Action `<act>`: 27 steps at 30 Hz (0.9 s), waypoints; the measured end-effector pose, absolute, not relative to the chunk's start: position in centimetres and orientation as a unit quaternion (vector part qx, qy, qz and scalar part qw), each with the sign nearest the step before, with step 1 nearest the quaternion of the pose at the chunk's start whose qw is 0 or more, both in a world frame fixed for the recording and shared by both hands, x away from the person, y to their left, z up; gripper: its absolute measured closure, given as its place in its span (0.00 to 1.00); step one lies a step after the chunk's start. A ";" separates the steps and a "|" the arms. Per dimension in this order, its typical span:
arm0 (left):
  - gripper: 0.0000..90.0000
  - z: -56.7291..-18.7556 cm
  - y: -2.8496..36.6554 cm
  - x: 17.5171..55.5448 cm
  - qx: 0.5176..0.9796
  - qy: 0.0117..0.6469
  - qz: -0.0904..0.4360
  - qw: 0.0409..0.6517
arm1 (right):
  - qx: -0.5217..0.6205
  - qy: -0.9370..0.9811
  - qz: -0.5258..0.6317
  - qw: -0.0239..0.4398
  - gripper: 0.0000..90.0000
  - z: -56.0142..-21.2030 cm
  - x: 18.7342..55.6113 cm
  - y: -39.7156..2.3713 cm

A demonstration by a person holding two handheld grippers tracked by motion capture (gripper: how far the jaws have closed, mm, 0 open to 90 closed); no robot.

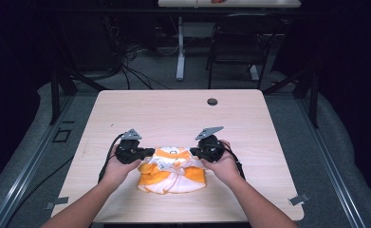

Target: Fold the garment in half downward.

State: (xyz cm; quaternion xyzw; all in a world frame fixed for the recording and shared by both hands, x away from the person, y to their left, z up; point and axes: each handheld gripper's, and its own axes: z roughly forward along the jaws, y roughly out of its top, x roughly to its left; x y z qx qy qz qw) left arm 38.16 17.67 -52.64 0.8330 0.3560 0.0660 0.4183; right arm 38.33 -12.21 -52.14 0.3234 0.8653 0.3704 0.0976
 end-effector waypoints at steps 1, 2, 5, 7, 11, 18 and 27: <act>1.00 -52.6 17.6 38.0 0.833 0.355 0.065 0.420 | 0.317 0.868 0.370 0.094 1.00 -52.0 38.0 -12.1; 1.00 -52.4 17.6 37.9 0.834 0.353 0.063 0.420 | 0.317 0.868 0.370 0.094 1.00 -52.0 38.0 -12.1; 1.00 -52.2 17.6 37.3 0.838 0.343 0.062 0.419 | 0.310 0.868 0.376 0.094 1.00 -51.7 37.3 -12.0; 1.00 -52.2 17.8 36.5 0.842 0.336 0.057 0.418 | 0.302 0.871 0.376 0.093 1.00 -51.5 36.6 -12.0; 1.00 -52.2 18.0 35.6 0.844 0.331 0.051 0.419 | 0.287 0.877 0.375 0.089 1.00 -51.3 35.6 -12.0; 1.00 -52.2 18.1 34.1 0.847 0.320 0.041 0.423 | 0.268 0.880 0.382 0.085 1.00 -51.1 34.0 -11.9; 1.00 -53.0 17.8 32.4 0.850 0.313 0.033 0.422 | 0.264 0.879 0.393 0.067 1.00 -51.9 32.4 -11.8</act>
